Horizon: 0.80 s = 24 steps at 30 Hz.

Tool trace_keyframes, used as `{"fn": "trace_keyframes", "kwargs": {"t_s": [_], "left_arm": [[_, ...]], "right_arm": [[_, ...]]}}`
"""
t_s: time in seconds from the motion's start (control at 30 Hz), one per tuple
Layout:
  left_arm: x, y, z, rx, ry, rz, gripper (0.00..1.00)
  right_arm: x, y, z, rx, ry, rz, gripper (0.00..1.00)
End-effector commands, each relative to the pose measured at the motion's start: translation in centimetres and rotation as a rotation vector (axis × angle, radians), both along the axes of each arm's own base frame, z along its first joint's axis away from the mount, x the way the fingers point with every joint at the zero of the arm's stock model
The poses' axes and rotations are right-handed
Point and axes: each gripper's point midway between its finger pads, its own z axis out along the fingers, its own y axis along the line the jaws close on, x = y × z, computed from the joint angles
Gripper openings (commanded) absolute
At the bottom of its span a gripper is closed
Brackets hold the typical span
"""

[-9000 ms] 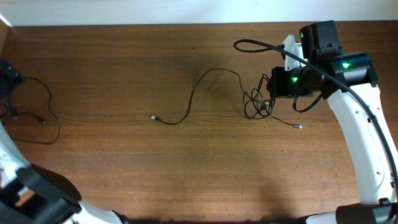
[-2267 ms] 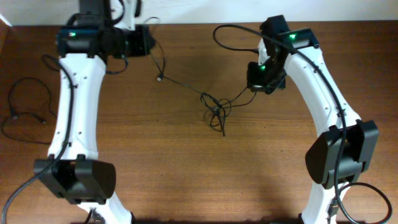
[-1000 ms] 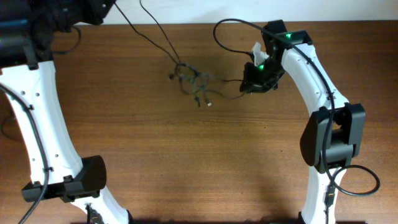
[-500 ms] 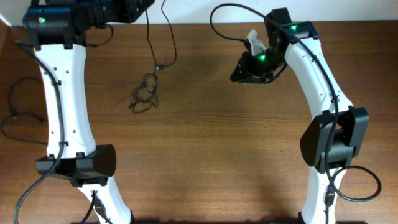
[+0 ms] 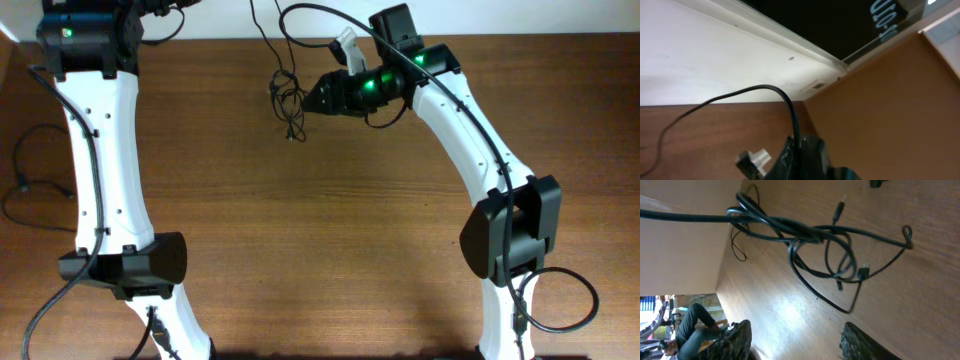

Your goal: Untangle cables

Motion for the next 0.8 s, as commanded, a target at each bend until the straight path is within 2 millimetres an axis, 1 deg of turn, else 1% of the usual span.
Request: {"fn": "trace_keyframes", "kwargs": {"t_s": [0.0, 0.13, 0.23, 0.3, 0.4, 0.47, 0.7, 0.77], "left_arm": [[-1.2, -0.7, 1.1, -0.069, 0.043, -0.048, 0.0], [-1.4, -0.9, 1.2, -0.099, 0.075, -0.059, 0.0], [-1.4, -0.9, 1.2, -0.102, 0.075, -0.059, 0.0], [-1.5, -1.3, 1.3, -0.118, 0.094, -0.065, 0.0], [-1.7, -2.0, 1.6, -0.117, 0.077, -0.084, 0.0], [-1.8, -2.4, 1.7, -0.117, 0.072, -0.092, 0.0], [-1.8, -2.6, 1.8, -0.134, 0.089, -0.092, 0.0], [-2.0, -3.1, 1.8, -0.144, 0.104, -0.101, 0.0]], "right_arm": [[0.3, 0.9, 2.2, 0.046, -0.067, 0.015, 0.58], [1.7, 0.8, 2.0, 0.002, -0.135, -0.029, 0.58], [1.6, 1.5, 1.5, -0.022, -0.143, -0.03, 0.58], [1.3, 2.3, 1.2, -0.021, -0.148, -0.015, 0.59], [1.2, 2.9, 1.2, -0.016, -0.155, -0.005, 0.59], [1.1, 2.9, 1.1, -0.018, -0.151, -0.004, 0.59], [1.0, 2.7, 0.9, -0.022, -0.119, -0.02, 0.59], [1.6, 2.2, 0.5, -0.055, -0.103, -0.078, 0.58]]}}
